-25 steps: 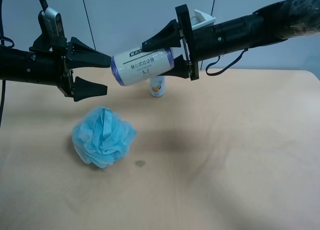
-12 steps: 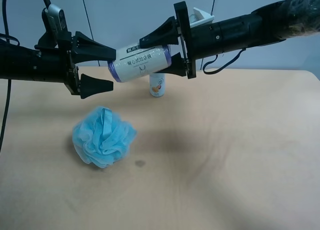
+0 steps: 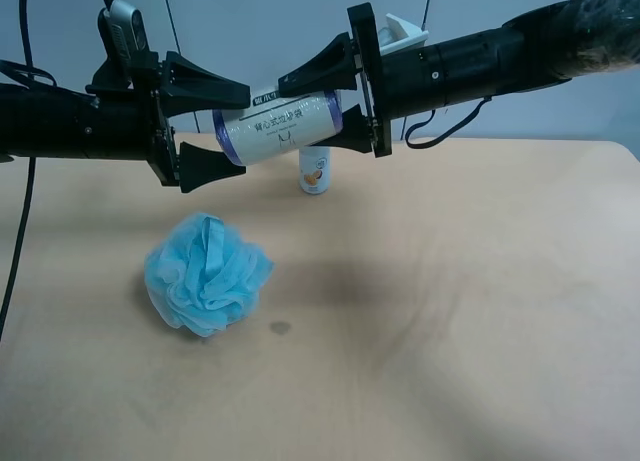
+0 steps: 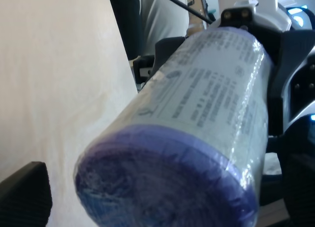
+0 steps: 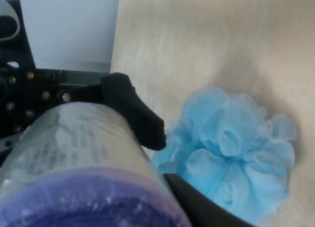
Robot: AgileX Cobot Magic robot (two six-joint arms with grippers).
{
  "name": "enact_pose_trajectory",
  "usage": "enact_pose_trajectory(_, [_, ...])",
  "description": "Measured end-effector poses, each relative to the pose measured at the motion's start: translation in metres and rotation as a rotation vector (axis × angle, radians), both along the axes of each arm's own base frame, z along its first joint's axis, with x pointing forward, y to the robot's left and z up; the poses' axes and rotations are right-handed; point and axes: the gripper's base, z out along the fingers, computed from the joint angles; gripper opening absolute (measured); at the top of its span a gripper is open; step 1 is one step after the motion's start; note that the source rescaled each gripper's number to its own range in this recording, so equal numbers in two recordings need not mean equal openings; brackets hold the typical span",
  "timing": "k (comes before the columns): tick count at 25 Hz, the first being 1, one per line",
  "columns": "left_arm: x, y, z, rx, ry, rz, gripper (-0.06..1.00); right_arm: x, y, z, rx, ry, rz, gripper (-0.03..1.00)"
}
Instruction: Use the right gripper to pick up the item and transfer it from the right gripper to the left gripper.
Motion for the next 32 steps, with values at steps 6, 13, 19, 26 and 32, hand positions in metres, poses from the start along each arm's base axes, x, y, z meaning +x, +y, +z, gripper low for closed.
enact_pose_trajectory(6, [0.001,0.0,0.001,-0.02,0.028,0.019,0.62,0.0,0.0,0.0,-0.001,-0.018,0.005,0.0])
enact_pose_trajectory(13, [0.0,-0.003,0.006,-0.023,0.019,0.019,0.37,0.0,0.0,0.001,0.006,-0.033,0.007,0.0])
enact_pose_trajectory(19, [-0.005,-0.017,0.006,-0.023,0.023,-0.016,0.33,0.0,0.0,0.002,0.015,-0.044,0.013,0.0])
enact_pose_trajectory(26, [-0.004,-0.017,0.007,-0.029,0.024,-0.006,0.17,0.0,0.0,0.003,0.022,-0.044,0.009,0.0])
enact_pose_trajectory(32, [-0.004,-0.017,0.007,-0.035,0.024,-0.002,0.16,0.0,0.001,0.003,0.024,-0.043,0.005,0.0])
